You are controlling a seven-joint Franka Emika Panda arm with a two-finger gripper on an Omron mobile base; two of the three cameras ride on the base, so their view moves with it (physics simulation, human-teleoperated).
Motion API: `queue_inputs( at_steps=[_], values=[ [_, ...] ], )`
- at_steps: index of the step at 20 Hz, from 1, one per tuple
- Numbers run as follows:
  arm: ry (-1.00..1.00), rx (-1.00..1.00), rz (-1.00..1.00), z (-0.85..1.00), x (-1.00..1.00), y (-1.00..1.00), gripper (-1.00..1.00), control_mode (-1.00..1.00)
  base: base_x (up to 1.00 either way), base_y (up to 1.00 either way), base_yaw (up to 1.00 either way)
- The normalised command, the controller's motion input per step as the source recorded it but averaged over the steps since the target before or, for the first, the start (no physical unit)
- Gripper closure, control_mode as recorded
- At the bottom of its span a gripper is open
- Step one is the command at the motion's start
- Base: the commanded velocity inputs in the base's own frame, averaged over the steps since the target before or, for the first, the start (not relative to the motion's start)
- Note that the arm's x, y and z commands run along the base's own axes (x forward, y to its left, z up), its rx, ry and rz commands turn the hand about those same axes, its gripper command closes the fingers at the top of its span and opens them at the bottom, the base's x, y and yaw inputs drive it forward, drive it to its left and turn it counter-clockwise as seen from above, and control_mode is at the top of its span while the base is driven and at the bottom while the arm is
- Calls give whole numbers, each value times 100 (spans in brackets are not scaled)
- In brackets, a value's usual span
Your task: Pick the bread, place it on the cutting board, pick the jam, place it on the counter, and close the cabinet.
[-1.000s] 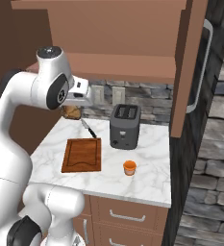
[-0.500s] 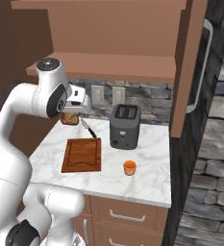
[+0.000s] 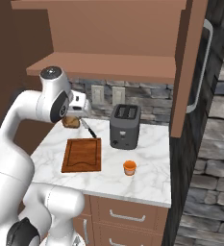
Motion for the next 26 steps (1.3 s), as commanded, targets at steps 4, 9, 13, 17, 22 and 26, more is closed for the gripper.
queue_inputs(
  at_steps=[4, 9, 13, 17, 22, 26],
  values=[
    [0, 0, 0, -23, 16, 4, 100, -100, 0, 0, 0],
    [1, 0, 0, -23, 9, 5, 100, -100, 0, 0, 0],
    [1, 0, 0, -29, 1, 3, 100, -100, 0, 0, 0],
    [0, 0, 0, -34, 1, 1, 100, -100, 0, 0, 0],
    [0, 0, 0, -37, 1, 1, 100, -100, 0, 0, 0],
    [0, 0, 0, -36, 3, 1, 100, -100, 0, 0, 0]
  ],
)
